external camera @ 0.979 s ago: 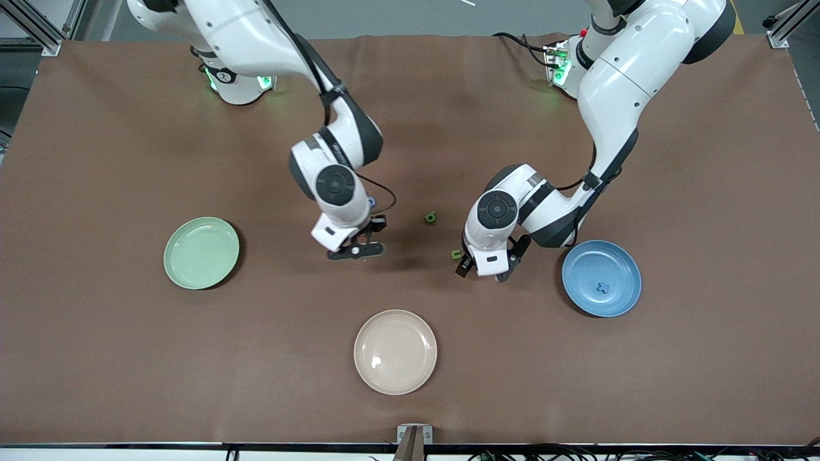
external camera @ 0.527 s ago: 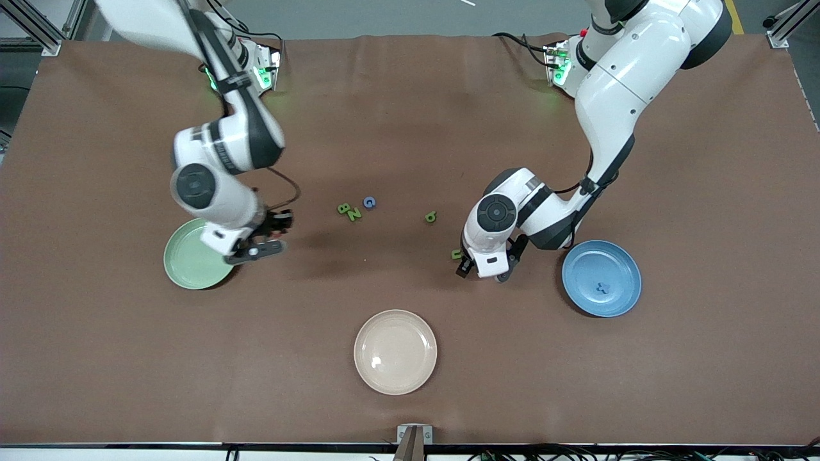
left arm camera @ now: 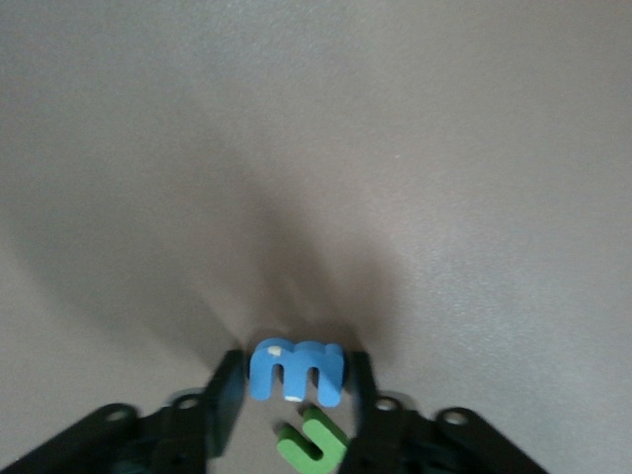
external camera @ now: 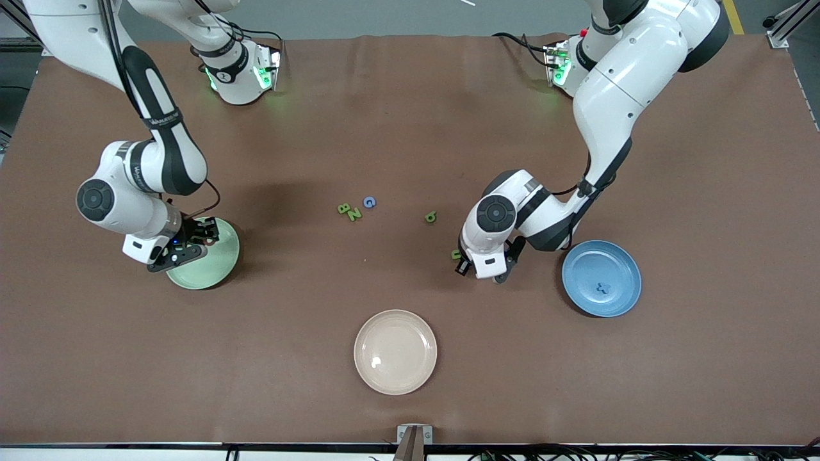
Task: Sort upper and lower case letters into plates
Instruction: 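Drop the pink q onto the green plate while the left gripper returns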
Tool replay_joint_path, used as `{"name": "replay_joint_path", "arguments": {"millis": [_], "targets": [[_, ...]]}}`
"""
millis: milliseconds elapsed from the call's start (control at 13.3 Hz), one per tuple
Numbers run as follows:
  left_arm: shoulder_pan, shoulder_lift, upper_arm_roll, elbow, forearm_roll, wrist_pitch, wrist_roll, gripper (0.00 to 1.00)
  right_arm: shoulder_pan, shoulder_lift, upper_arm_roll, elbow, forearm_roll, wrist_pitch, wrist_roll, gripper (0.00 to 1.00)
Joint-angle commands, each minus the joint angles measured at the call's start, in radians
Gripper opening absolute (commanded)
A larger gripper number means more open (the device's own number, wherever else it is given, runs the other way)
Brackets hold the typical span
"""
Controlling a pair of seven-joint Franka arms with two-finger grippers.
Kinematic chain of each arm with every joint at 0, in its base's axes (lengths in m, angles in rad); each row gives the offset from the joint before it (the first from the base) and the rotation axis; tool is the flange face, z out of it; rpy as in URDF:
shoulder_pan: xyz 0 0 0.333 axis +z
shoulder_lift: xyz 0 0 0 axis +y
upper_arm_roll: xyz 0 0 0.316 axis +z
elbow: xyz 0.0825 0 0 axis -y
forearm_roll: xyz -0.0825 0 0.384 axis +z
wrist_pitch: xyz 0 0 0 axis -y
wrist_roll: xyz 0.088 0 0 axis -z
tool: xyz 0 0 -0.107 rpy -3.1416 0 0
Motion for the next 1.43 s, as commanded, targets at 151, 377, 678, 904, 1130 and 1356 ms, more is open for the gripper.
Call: {"name": "replay_joint_path", "arguments": {"millis": [151,377,678,904,1130,1356], "targets": [[0.038,-0.064,0.020,0.025,0.031,-0.032,0.089,0.01,-0.044,0.058,0.023,-0.014,-0.011,0.061,-0.032,0.12],[0.121,-0.138,0.019,0.023,0.034,-0.127,0.237,0.01,-0.046,0.058,0.023,-0.017,-0.011,0.055,-0.032,0.17],[0.283,-0.199,0.014,-0.038,0.034,-0.193,0.534,0.01,-0.044,0.049,0.023,-0.009,-0.011,0.036,-0.029,0.99],[0.418,-0.215,-0.004,-0.069,0.025,-0.195,0.732,0.01,-0.035,0.002,0.023,0.039,-0.010,-0.049,-0.012,0.99],[0.483,-0.193,-0.004,-0.086,0.027,-0.192,0.832,0.19,0.024,-0.052,0.031,0.098,-0.010,-0.197,0.151,0.99],[0.486,-0.208,-0.003,-0.126,0.025,-0.193,0.822,0.99,0.173,-0.104,0.031,0.100,-0.010,-0.279,0.447,0.99]]}}
